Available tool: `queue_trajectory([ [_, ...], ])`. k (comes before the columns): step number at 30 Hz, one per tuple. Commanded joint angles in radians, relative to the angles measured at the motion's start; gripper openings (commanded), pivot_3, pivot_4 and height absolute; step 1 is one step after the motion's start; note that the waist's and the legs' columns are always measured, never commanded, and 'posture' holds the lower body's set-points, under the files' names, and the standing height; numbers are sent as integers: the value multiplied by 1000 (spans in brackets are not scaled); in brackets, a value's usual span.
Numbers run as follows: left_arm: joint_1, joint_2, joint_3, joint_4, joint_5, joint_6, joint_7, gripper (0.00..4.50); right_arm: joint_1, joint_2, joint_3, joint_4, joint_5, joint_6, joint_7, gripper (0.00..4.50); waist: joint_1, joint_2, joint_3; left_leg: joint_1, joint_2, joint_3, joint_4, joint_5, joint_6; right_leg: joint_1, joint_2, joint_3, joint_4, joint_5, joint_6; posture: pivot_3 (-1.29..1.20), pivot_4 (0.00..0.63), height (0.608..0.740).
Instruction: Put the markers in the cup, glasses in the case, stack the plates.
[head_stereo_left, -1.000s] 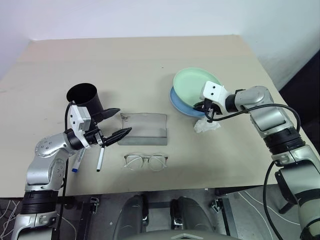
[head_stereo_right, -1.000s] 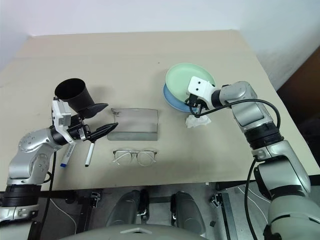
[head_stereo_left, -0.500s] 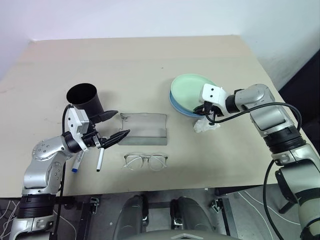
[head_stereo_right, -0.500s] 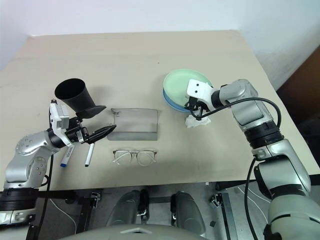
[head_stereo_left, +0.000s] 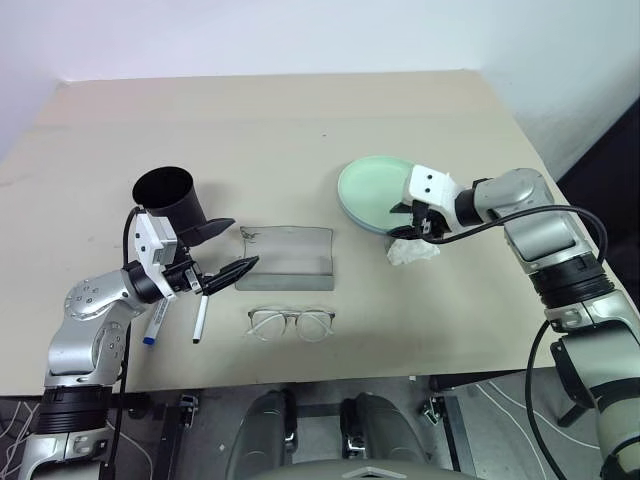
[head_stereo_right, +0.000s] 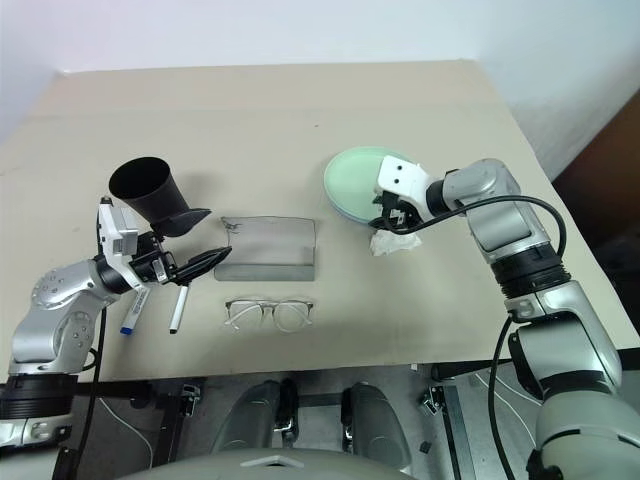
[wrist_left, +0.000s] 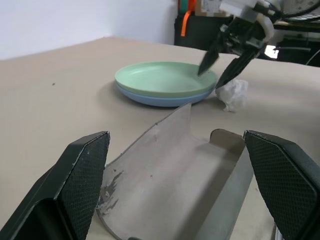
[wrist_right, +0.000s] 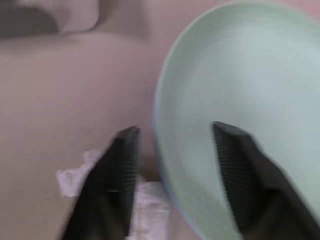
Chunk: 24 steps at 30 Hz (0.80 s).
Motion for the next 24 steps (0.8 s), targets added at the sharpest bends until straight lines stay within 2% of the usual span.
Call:
queue_trajectory([
  [1,-12,14,20,-29,-9,-5,-1,4500,-19,-8,-94,-39,71,37,4,3801,0,0,0,0,0,0,0,0,0,0,0,0,0,0,0,0,150,715],
  [3,-8,14,22,-31,-9,-7,-2,4500,-5,-19,-137,-60,115,71,17,4452,0,0,0,0,0,0,0,0,0,0,0,0,0,0,0,0,150,715],
  [7,-1,13,26,-33,-10,-11,-1,4500,73,-87,-176,-131,165,108,69,4481,5,0,0,0,0,0,0,0,0,0,0,0,0,0,0,0,150,715],
  [14,4,16,38,-37,-10,-10,-1,4500,166,-140,-228,-198,223,260,32,4481,-5,0,0,1,0,0,0,0,0,0,-1,0,0,0,0,0,150,715],
  [24,-7,13,31,-30,-4,-7,1,4500,227,-89,-186,-226,259,439,-34,4481,-2,0,0,0,0,0,0,0,0,0,-1,0,0,0,0,0,150,715],
])
